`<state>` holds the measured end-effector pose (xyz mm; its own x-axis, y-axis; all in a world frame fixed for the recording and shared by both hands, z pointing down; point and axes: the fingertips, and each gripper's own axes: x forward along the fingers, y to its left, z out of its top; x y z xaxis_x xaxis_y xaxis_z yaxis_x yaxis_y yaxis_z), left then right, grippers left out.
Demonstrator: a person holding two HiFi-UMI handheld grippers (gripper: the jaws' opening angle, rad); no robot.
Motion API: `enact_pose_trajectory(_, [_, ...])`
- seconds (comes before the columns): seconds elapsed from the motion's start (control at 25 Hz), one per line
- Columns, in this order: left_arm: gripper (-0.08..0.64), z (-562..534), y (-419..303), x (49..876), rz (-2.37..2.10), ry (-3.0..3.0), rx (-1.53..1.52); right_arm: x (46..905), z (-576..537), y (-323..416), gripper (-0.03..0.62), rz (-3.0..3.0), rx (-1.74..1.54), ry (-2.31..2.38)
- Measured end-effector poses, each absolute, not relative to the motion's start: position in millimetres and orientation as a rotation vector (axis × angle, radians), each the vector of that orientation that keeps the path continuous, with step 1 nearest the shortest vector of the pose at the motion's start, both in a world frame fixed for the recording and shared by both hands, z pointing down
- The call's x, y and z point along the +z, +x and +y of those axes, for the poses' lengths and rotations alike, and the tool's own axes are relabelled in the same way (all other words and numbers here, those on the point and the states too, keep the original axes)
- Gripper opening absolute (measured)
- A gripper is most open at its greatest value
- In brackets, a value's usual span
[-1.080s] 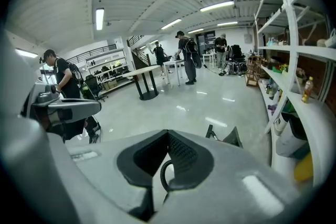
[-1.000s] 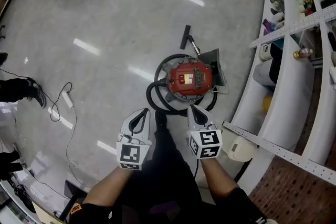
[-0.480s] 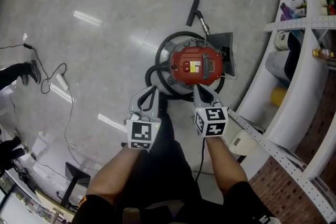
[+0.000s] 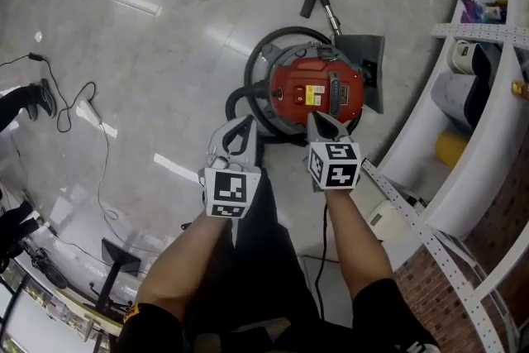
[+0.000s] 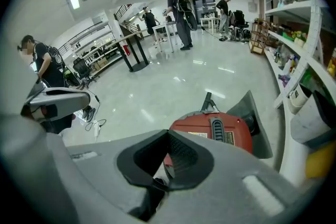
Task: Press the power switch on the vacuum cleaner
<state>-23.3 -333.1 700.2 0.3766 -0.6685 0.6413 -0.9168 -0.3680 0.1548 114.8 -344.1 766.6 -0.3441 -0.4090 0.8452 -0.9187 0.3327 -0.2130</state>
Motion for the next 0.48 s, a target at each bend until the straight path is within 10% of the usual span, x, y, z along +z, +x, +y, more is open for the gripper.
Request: enact_pose_trajectory(0.48, [0.015,-352.1,-13.8,757.8,-1.317,2.076,0.735,849.4,-354.3,120.0,-0.008,-1.781,1.063,1.094])
